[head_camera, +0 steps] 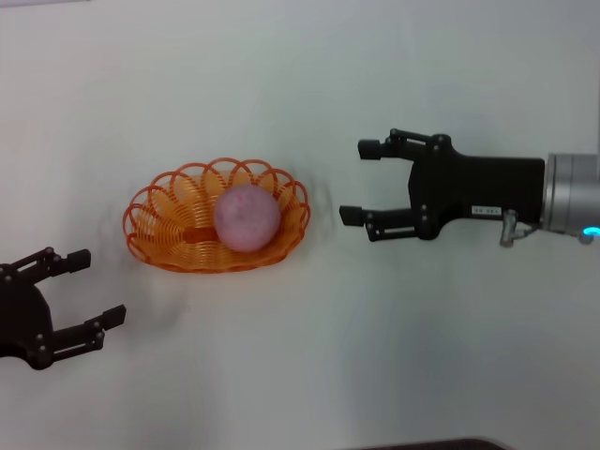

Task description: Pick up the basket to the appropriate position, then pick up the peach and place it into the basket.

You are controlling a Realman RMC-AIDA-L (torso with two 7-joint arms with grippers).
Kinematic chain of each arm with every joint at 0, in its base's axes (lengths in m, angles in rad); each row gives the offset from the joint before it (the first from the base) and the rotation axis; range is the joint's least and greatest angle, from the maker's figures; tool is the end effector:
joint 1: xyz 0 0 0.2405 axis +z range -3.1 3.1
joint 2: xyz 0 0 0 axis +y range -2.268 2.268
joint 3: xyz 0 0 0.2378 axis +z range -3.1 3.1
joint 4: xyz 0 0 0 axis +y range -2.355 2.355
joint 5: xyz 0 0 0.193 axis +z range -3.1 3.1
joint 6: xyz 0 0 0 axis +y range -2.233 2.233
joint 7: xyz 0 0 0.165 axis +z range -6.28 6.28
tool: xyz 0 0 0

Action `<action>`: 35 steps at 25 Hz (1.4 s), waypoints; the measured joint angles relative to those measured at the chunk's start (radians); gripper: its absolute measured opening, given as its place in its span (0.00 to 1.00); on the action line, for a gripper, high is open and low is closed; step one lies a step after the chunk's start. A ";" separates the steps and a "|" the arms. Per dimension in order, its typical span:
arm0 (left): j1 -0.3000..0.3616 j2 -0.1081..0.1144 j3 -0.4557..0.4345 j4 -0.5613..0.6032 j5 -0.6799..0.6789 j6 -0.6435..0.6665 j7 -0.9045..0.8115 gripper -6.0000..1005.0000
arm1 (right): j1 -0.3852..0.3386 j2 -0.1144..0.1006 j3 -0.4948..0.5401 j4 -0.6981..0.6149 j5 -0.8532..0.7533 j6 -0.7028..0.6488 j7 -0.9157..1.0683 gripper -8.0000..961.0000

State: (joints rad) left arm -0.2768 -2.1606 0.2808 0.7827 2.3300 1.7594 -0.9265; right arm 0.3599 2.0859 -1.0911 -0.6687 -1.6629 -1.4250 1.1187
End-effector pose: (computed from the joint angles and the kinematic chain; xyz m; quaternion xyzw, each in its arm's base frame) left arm -0.3120 0.2162 0.0016 -0.9459 -0.1647 -0.1873 0.2075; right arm 0.2348 0.2848 -0.0413 -0.9506 0.1220 0.2433 0.1493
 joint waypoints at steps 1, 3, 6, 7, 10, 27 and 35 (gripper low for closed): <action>0.001 0.000 0.000 -0.002 0.000 0.000 0.000 0.81 | -0.004 0.000 0.000 0.009 0.000 -0.004 -0.008 0.97; 0.003 0.000 0.001 -0.003 0.000 0.001 0.000 0.81 | -0.014 -0.001 -0.001 0.029 -0.001 -0.013 -0.027 0.97; 0.005 -0.001 0.001 -0.004 0.000 0.003 0.000 0.81 | -0.033 -0.001 -0.001 0.063 -0.001 -0.017 -0.083 0.97; 0.005 -0.001 0.001 -0.004 0.000 0.003 0.000 0.81 | -0.040 0.000 0.001 0.082 0.000 -0.018 -0.114 0.97; 0.005 -0.001 0.001 -0.005 0.001 0.004 0.000 0.81 | -0.050 0.002 0.008 0.132 0.005 -0.019 -0.184 0.97; 0.009 -0.002 0.006 -0.007 0.013 0.016 -0.011 0.81 | -0.065 0.002 0.056 0.256 0.005 0.020 -0.313 0.97; 0.010 -0.002 0.006 -0.007 0.013 0.017 -0.011 0.81 | -0.061 0.000 0.071 0.254 0.007 0.022 -0.313 0.97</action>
State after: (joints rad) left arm -0.2669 -2.1629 0.2869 0.7761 2.3430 1.7767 -0.9372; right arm 0.2986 2.0862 -1.0200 -0.4151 -1.6555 -1.4035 0.8053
